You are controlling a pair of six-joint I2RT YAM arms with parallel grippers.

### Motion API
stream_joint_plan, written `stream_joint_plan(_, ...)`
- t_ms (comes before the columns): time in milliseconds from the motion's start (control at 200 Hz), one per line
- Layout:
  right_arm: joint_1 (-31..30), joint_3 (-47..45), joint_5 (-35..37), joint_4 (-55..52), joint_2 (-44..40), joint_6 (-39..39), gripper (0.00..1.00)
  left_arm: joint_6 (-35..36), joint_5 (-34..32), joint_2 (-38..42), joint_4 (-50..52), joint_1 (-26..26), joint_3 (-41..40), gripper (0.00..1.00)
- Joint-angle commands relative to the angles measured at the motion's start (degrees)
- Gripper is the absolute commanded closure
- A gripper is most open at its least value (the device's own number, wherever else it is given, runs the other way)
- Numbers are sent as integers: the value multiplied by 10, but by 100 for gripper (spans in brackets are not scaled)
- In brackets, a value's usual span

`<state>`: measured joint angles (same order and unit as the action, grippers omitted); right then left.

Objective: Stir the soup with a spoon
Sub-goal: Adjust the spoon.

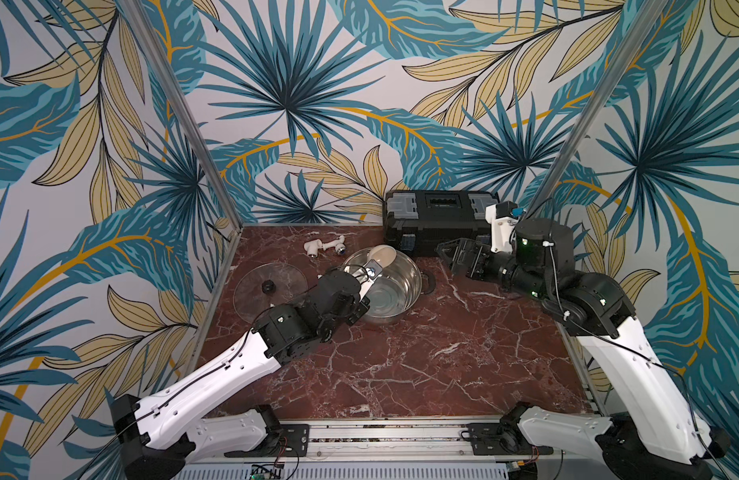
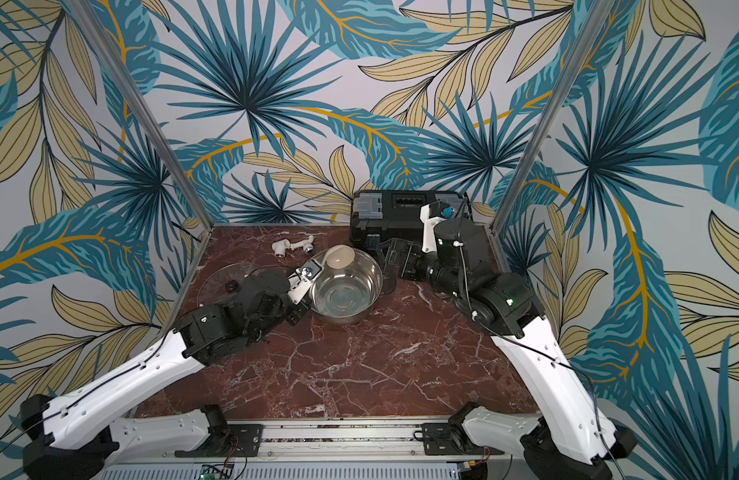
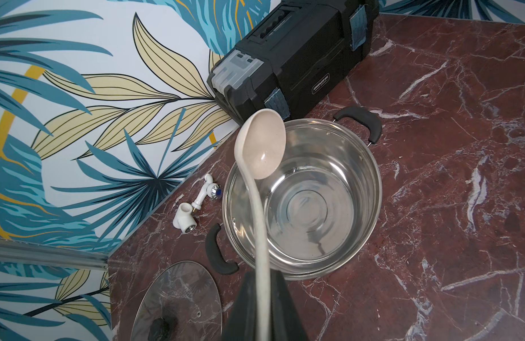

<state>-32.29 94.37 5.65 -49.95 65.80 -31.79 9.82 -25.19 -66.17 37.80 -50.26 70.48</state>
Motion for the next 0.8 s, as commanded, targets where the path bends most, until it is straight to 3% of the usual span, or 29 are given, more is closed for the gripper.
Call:
stream_joint_plan(0, 0, -52, 93, -33, -39, 109, 1, -30, 20, -30, 82, 25, 36, 100)
stream_joint_plan(115, 1, -133, 113, -14, -72, 167, 1, -60, 53, -57, 100, 54, 58, 100)
stream_joint_plan(200, 1, -179, 77, -8, -78, 176, 0, -75, 67, -77, 105, 68, 80, 100)
stream_joint_plan(436, -7, -263, -26, 47, -58, 99, 1, -87, 90, -149, 127, 92, 156, 100)
stream_joint_plan(591, -24, -290, -18, 79, -56, 71, 1, -96, 98, -192, 134, 108, 185, 100)
stream_joint_plan(796, -42, -284, -8, 72, -40, 95, 1, -105, 119, -231, 132, 118, 204, 100)
